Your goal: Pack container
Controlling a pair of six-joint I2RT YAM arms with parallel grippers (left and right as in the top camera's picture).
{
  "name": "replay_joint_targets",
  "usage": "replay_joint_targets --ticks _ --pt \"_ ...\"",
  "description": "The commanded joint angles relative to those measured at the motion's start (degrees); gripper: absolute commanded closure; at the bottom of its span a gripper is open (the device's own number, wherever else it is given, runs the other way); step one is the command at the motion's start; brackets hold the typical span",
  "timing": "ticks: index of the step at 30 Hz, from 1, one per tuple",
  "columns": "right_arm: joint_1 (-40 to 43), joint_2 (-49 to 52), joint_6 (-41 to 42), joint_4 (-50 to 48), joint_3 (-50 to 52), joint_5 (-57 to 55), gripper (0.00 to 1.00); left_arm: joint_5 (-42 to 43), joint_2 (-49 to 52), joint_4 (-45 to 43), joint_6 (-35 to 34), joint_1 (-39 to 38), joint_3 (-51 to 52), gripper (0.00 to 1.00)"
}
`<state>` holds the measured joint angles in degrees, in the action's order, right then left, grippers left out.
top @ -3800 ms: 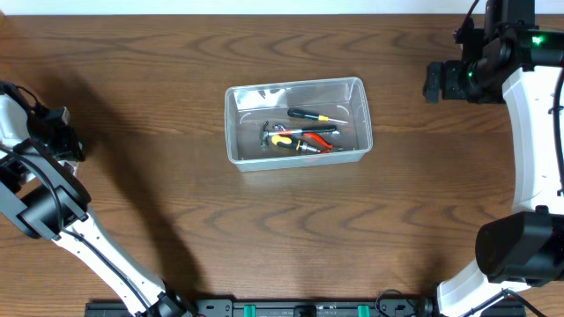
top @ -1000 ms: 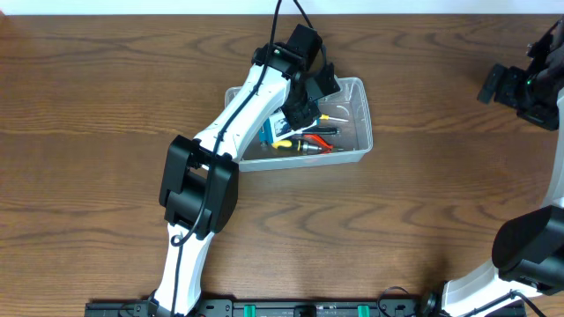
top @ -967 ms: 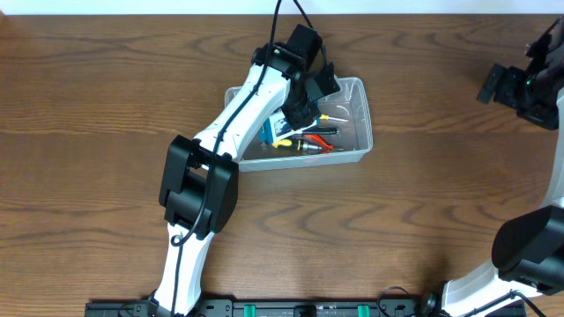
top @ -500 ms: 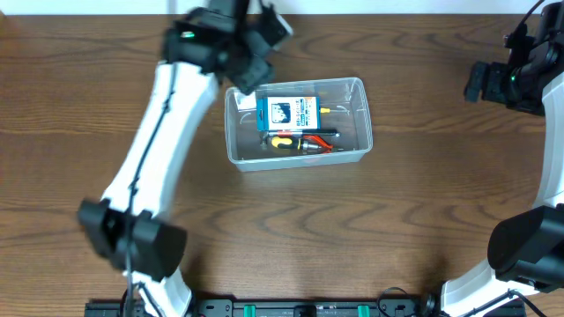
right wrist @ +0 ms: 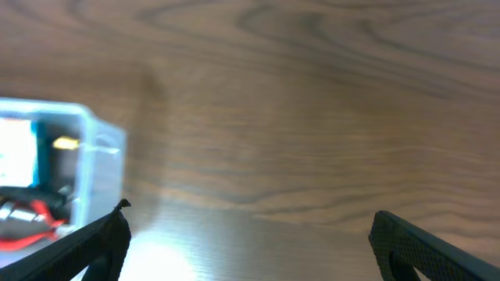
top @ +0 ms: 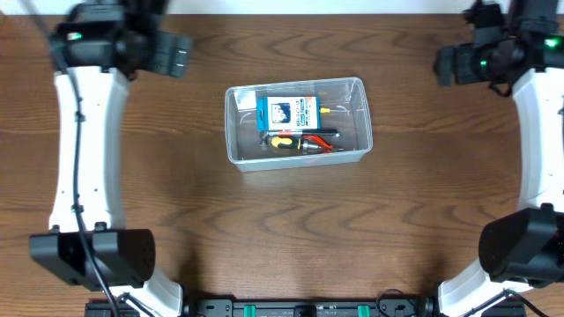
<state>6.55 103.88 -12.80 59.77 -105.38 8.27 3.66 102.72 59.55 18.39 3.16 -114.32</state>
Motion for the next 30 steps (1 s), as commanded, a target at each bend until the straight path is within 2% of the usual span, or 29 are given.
replay_joint_targets --ticks 1,5,11,15,18,23,30 --pt "-1.75 -1.11 -0.55 1.70 -0.04 0.96 0.01 -0.28 -2.95 1.38 -5.38 2.64 -0.22 0.02" --pt "-1.70 -5.33 2.93 3.06 0.00 0.90 0.01 -0.22 -7.74 1.29 -7.19 3.89 2.97 0.02" --pt "-1.75 -16.94 3.15 2.93 4.24 -0.98 0.01 0.37 -23.96 -6.58 -7.13 3.52 21.62 0.02" --pt "-1.77 -26.21 3.15 -1.57 16.70 -0.96 0.01 0.37 -37.20 -14.64 -5.86 3.50 37.33 0.02" --pt "-1.77 -34.62 3.69 -7.39 31.06 -0.96 0.01 0.33 -48.65 -19.74 -5.14 2.78 49.48 0.02" --pt "-1.77 -46.25 5.51 -14.27 48.33 -0.96 0.01 -0.31 -65.16 -23.69 -4.96 1.86 65.79 0.02" --pt "-1.77 -54.01 6.47 -16.68 60.72 -1.16 0.01 -0.28 -79.87 -26.62 -4.96 1.86 78.27 0.02"
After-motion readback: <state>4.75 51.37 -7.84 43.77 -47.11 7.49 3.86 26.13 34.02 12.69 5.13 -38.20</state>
